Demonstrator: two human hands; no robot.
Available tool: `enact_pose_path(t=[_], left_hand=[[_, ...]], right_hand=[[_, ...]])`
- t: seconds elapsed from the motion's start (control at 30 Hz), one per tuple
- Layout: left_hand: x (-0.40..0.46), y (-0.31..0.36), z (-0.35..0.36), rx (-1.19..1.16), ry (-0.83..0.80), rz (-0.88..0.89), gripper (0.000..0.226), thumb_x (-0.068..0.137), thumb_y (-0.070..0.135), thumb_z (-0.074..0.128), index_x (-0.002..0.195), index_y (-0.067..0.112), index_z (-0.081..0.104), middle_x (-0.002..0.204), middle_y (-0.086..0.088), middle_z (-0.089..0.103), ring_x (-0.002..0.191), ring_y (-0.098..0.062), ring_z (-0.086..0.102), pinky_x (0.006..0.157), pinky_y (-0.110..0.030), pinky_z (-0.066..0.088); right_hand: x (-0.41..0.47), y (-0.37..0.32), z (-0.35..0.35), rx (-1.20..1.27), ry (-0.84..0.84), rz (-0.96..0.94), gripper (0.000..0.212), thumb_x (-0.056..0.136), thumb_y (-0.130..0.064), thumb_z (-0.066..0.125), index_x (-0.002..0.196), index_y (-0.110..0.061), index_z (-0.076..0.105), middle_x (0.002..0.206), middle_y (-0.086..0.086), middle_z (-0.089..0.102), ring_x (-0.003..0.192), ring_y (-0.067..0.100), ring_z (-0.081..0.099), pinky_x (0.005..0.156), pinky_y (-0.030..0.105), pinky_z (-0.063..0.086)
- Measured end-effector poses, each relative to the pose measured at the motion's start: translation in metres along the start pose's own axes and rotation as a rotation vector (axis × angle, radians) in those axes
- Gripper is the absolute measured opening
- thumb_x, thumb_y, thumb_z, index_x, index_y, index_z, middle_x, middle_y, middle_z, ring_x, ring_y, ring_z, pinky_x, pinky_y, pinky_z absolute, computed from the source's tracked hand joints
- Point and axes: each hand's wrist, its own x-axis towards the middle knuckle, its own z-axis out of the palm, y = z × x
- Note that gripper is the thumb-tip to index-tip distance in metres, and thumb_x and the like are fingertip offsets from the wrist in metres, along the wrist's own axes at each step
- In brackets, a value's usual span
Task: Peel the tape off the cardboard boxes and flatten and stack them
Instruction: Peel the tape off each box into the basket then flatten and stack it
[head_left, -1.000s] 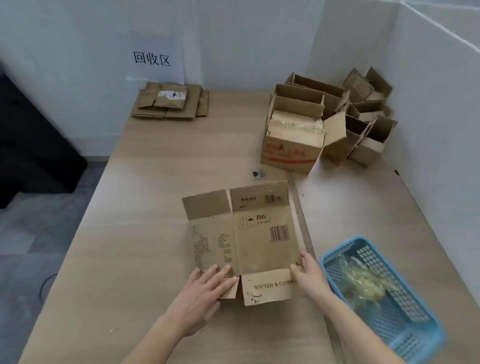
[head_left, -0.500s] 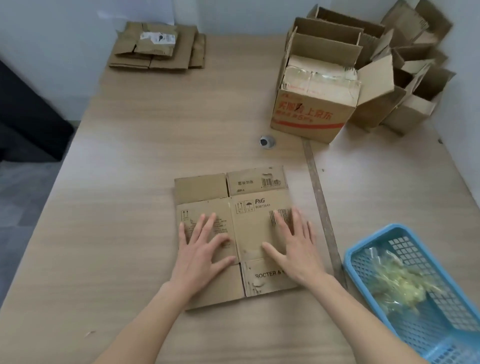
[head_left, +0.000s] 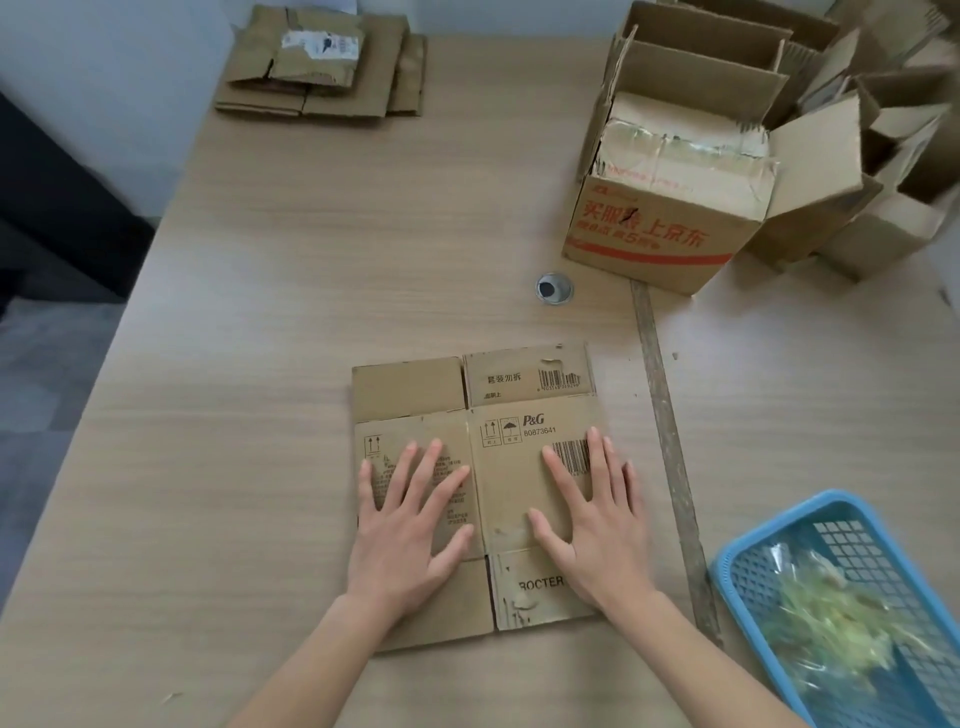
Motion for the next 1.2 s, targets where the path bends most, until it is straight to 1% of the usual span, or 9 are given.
enact_pose_path(t=[0.17, 0.27, 0.33, 0.5, 0.63, 0.73, 0.83, 1.03, 1.2], left_hand=[[-0.001, -0.001, -0.014, -0.104, -0.006, -0.153, 0.091, 0.092, 0.073, 0.036, 0.163, 0.021, 0.015, 0.172, 0.003, -0.005, 0.157, -0.016, -0.008, 0.126, -0.053, -0.006], [-0.017, -0.010, -0.021, -0.222, -0.022, -0.525, 0.121, 0.077, 0.092, 0.037, 0.163, 0.014, 0.006, 0.170, -0.003, -0.010, 0.155, -0.017, -0.021, 0.123, -0.047, -0.018], [-0.033, -0.015, -0.022, -0.297, -0.043, -0.633, 0.126, 0.068, 0.094, 0.040, 0.163, 0.016, 0.013, 0.170, -0.002, -0.008, 0.154, -0.016, -0.019, 0.124, -0.050, -0.014], [-0.046, -0.007, -0.022, -0.513, 0.111, -0.663, 0.110, 0.066, 0.064, 0.084, 0.154, 0.014, 0.040, 0.166, -0.001, 0.021, 0.154, -0.019, 0.009, 0.127, -0.045, 0.001], [-0.050, -0.005, -0.022, -0.692, 0.187, -0.748, 0.106, 0.060, 0.048, 0.095, 0.150, 0.019, 0.047, 0.151, 0.005, 0.042, 0.142, -0.021, 0.037, 0.122, -0.047, 0.024], [-0.056, -0.002, -0.026, -0.885, 0.209, -0.758, 0.108, 0.063, 0.038, 0.097, 0.154, 0.031, 0.038, 0.121, 0.041, 0.054, 0.107, -0.007, 0.060, 0.097, -0.034, 0.051], [-0.060, -0.004, -0.045, -0.960, 0.261, -0.747, 0.107, 0.064, 0.031, 0.097, 0.152, 0.040, 0.037, 0.102, 0.037, 0.062, 0.078, -0.008, 0.059, 0.077, -0.025, 0.053], [-0.064, -0.036, -0.146, -0.921, 0.401, -0.712, 0.099, 0.064, 0.034, 0.097, 0.148, 0.037, 0.044, 0.103, 0.019, 0.068, 0.084, -0.013, 0.063, 0.080, -0.034, 0.057], [-0.080, -0.085, -0.264, -0.830, 0.585, -0.689, 0.094, 0.068, 0.041, 0.093, 0.147, 0.043, 0.042, 0.100, 0.017, 0.066, 0.081, -0.006, 0.062, 0.070, -0.020, 0.048]], right_hand=[[-0.001, 0.006, -0.015, 0.075, -0.112, 0.000, 0.083, 0.096, -0.077, 0.024, 0.161, -0.037, -0.008, 0.167, 0.002, -0.025, 0.154, 0.017, -0.023, 0.127, 0.044, -0.005], [-0.013, 0.019, -0.027, 0.174, -0.106, 0.196, 0.101, 0.092, -0.076, 0.038, 0.163, -0.013, 0.004, 0.170, 0.005, -0.012, 0.156, 0.016, -0.011, 0.127, 0.038, -0.002], [-0.023, 0.022, -0.032, 0.231, -0.113, 0.228, 0.100, 0.090, -0.070, 0.053, 0.161, -0.009, 0.017, 0.171, 0.005, 0.001, 0.157, 0.017, 0.000, 0.127, 0.037, 0.004], [-0.026, 0.015, -0.040, 0.490, -0.026, 0.299, 0.090, 0.079, -0.042, 0.084, 0.152, -0.008, 0.042, 0.165, 0.000, 0.028, 0.152, 0.017, 0.023, 0.125, 0.039, 0.019], [-0.027, 0.011, -0.040, 0.598, 0.026, 0.341, 0.090, 0.075, -0.031, 0.089, 0.150, -0.009, 0.045, 0.152, 0.001, 0.045, 0.140, 0.016, 0.040, 0.119, 0.036, 0.031], [-0.030, 0.007, -0.046, 0.669, 0.017, 0.372, 0.093, 0.074, -0.028, 0.090, 0.152, -0.012, 0.043, 0.144, 0.003, 0.053, 0.130, 0.017, 0.050, 0.110, 0.034, 0.040], [-0.028, -0.006, -0.064, 0.681, 0.007, 0.356, 0.095, 0.075, -0.029, 0.090, 0.154, -0.014, 0.040, 0.142, 0.004, 0.055, 0.129, 0.020, 0.052, 0.106, 0.030, 0.040], [0.002, -0.067, -0.143, 0.639, 0.060, 0.204, 0.094, 0.077, -0.041, 0.086, 0.154, -0.015, 0.040, 0.139, -0.001, 0.056, 0.121, 0.014, 0.053, 0.093, 0.027, 0.040], [0.032, -0.160, -0.230, 0.688, 0.141, 0.038, 0.094, 0.077, -0.045, 0.085, 0.155, -0.020, 0.038, 0.119, -0.010, 0.051, 0.105, 0.006, 0.049, 0.084, 0.029, 0.043]])
